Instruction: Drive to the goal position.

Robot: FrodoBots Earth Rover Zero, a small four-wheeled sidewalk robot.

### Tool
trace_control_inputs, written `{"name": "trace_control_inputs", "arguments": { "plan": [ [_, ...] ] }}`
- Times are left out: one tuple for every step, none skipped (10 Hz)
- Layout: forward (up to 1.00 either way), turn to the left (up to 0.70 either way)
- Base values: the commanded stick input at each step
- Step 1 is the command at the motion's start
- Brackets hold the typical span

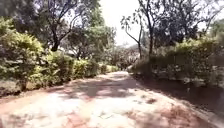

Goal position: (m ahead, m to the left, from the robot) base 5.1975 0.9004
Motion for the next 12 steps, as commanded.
{"name": "trace_control_inputs", "arguments": {
  "plan": [
    [0.70, 0.00],
    [0.70, 0.00],
    [0.70, 0.00],
    [0.70, 0.00],
    [0.70, 0.00],
    [0.70, 0.00],
    [0.70, 0.00],
    [0.70, 0.00],
    [0.70, 0.00],
    [0.70, 0.00],
    [0.70, 0.00],
    [0.70, 0.00]
  ]
}}
